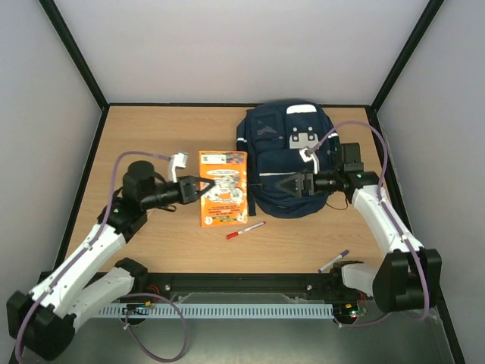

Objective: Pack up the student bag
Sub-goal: Pick up the book from the center of the board.

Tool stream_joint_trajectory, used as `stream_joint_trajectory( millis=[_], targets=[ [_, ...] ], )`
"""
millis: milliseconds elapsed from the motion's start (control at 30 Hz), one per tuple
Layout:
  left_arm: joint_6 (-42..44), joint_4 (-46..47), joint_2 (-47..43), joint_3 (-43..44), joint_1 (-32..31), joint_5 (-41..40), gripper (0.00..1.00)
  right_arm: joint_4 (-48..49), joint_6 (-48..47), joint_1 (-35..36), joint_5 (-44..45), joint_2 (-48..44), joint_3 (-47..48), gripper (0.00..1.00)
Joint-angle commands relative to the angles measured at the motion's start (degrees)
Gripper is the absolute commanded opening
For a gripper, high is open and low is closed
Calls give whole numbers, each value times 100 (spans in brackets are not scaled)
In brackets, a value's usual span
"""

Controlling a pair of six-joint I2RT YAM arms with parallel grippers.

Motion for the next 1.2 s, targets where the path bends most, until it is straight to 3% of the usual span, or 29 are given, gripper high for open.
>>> stream_joint_trajectory(
  millis=[0, 167, 467, 633, 800, 967, 1167],
  targets=[
    [190, 1263, 581, 423, -895, 11, 2, 118, -163, 41, -890, -608, -491, 99],
    [158, 2185, 1378, 753, -1590, -100, 2, 489, 47, 41, -1213, -804, -679, 99],
    [-279, 3645, 2319, 967, -1962, 42, 2, -161, -767, 40, -2178, -844, -729, 99],
    [-552, 4258, 2627, 929, -1977, 24, 2, -1147, -1743, 36, -2806, -736, -507, 99],
    [-207, 3844, 2772, 1034, -1961, -224, 2, -1098, -1700, 41, -2881, -858, -505, 100],
    [105, 3381, 2899, 1105, -1933, -357, 2, -563, -888, -31, -2680, -822, -475, 93],
    [139, 3360, 3044, 1011, -1925, -502, 2, -567, -797, -459, -3135, -762, -406, 77]
  ],
)
